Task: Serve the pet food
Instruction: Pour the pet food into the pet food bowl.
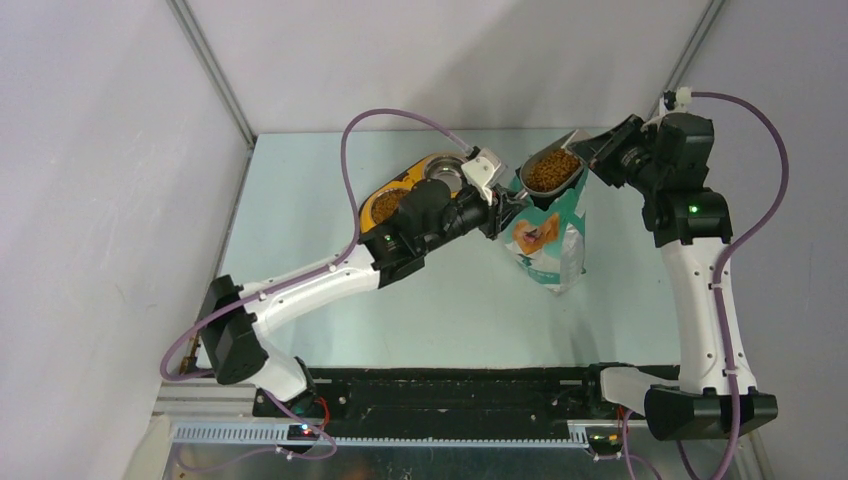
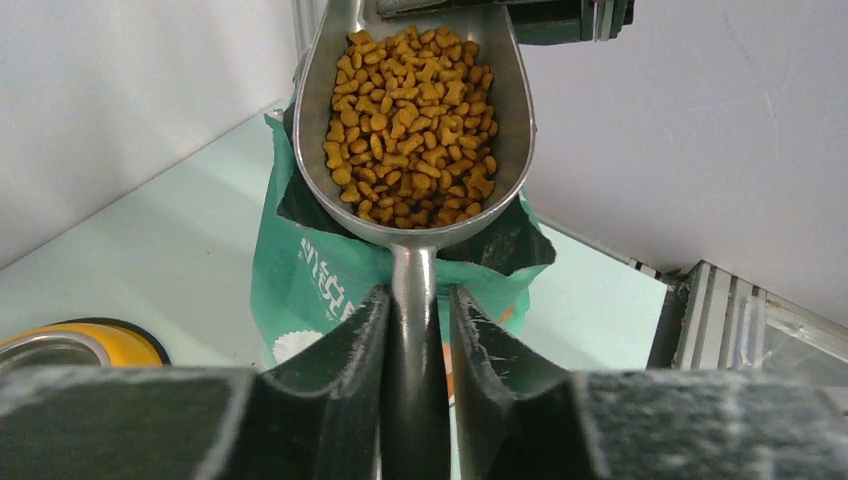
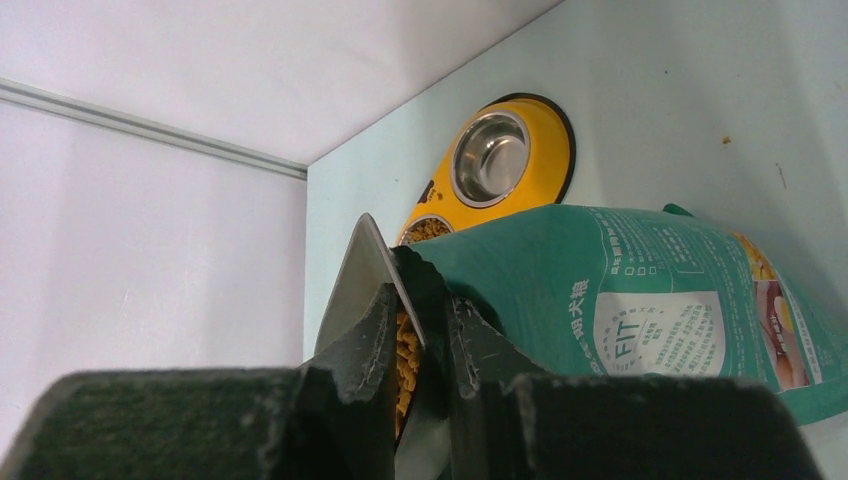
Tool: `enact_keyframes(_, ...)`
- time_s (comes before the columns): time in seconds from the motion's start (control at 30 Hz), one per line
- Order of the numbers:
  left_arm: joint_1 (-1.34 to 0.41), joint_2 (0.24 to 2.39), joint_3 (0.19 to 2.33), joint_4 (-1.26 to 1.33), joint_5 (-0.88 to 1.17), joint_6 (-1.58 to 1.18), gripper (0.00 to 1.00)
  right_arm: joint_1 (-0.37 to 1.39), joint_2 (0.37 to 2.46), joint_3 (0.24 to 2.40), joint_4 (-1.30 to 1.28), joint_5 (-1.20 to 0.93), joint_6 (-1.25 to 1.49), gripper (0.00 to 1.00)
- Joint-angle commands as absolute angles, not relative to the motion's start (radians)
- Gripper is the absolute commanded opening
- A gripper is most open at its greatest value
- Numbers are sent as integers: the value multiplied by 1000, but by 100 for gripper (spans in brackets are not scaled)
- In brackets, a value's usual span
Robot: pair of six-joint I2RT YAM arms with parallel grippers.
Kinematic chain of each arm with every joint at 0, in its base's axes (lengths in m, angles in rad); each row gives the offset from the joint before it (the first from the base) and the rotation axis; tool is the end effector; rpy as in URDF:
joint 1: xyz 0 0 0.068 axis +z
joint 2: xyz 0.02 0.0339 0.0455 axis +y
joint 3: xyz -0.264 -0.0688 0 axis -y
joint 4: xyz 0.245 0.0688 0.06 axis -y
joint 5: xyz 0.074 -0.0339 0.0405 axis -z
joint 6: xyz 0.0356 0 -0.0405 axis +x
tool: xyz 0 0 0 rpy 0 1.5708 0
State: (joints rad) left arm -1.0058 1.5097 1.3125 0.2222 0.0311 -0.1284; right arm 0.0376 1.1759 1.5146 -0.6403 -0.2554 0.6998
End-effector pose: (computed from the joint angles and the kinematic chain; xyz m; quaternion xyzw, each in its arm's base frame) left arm 0.1947 -0.3092 0.3906 0.3066 0.6273 -0.3937 0.5979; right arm 0.2326 0.0178 0.4630 0.1883 0.7799 0.3076 0.5115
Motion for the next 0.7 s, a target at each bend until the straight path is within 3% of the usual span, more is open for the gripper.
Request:
enact_keyframes(0.0, -1015, 1537, 1373, 199, 96, -95, 26, 29, 1153, 1516, -592, -309, 744, 0)
enact_keyframes(0.1, -1015, 1557, 1417, 154, 109, -58, 3, 21, 1150, 1511, -591, -326, 745, 0)
enact_keyframes(0.3, -1016, 1527, 1406, 183, 73, -70, 0, 9, 1153, 1521, -609, -365, 712, 2)
enact_keyframes(0.47, -1016, 1448, 1329, 291, 11, -83, 0, -5, 1138, 1524, -602, -381, 665, 58)
enact_keyframes(0.53, -1018, 1425, 1319, 304, 10, -84, 0, -18, 1129, 1525, -594, -376, 649, 72)
enact_keyframes(0.67, -1017, 1400, 1298, 340, -2, -80, 0, -28, 1104, 1530, -598, -334, 618, 80)
